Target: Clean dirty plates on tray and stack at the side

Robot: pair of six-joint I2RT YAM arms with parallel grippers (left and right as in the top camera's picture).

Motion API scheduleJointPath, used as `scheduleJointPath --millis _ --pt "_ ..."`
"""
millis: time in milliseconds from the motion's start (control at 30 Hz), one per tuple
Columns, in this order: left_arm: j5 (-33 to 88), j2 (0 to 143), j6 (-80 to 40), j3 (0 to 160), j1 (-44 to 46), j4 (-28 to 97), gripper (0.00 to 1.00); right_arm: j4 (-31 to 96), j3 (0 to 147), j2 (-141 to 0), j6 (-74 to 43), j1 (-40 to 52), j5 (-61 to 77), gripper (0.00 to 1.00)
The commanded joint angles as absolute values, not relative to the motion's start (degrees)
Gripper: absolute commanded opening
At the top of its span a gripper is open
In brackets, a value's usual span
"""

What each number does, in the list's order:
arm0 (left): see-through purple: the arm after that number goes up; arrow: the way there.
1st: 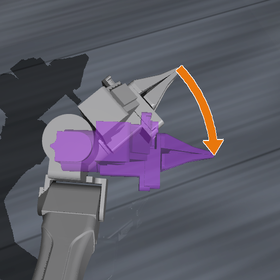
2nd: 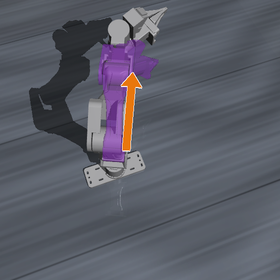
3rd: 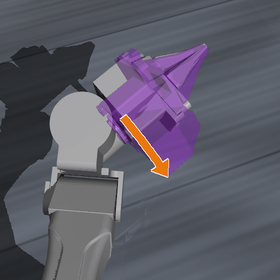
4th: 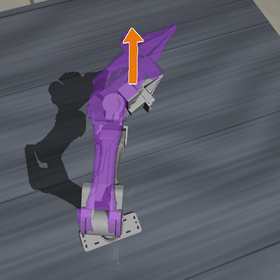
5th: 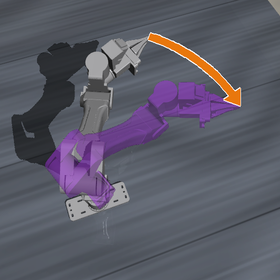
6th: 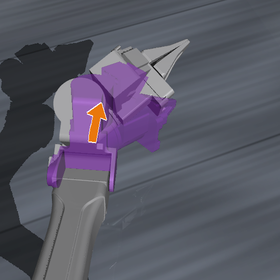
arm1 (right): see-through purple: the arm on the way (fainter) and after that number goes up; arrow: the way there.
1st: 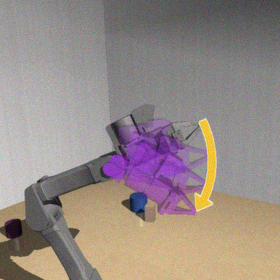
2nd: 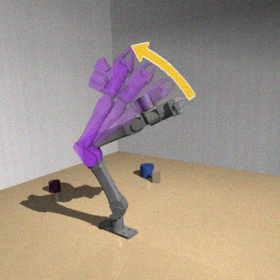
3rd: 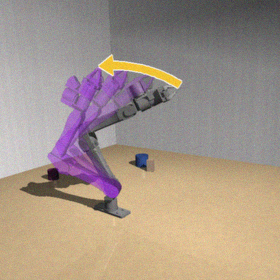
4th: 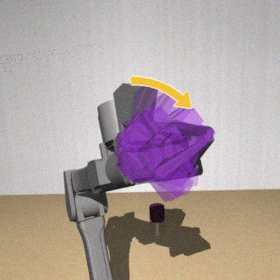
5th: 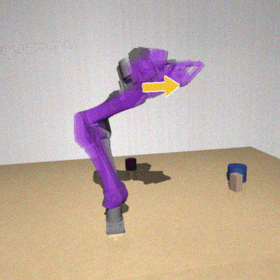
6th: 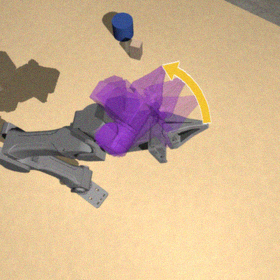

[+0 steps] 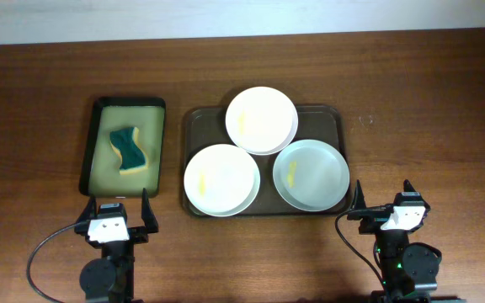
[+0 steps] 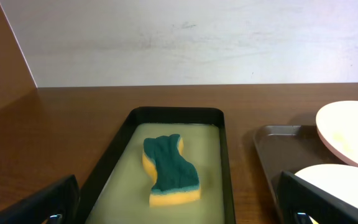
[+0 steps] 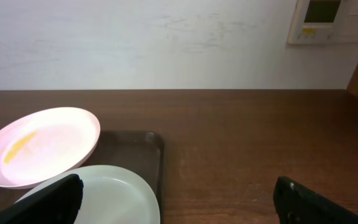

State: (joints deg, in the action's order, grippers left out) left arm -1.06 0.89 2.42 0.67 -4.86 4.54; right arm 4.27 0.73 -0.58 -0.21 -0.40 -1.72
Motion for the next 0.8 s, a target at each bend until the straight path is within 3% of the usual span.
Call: scheduleJointPath --millis 0,300,533,667,767 --pt "-1.1 0.3 3.3 0.6 -4.5 4.8 0.99 4.5 0.3 -0.7 -0.8 -0.8 -2.2 0.98" --pt "0.6 0.3 2.2 0.6 -4.5 0.9 1.0 4.5 0.3 -0.7 -0.8 -0.8 -2.2 0.99" --pt "38.9 0.3 -1.9 0.6 -4.5 -26.9 0.99 4.5 0.3 -0.7 -0.8 -0.8 -2.2 0.98" --pt "34.2 0.4 -1.9 0.7 -4.5 -42.0 0.99 4.5 0.3 -0.7 -0.8 -0.8 -2.2 0.98" --pt "19.6 1.9 0.1 5.0 -4.5 -42.7 1.0 4.5 0.3 -0.7 -0.8 -0.8 -2.2 0.98"
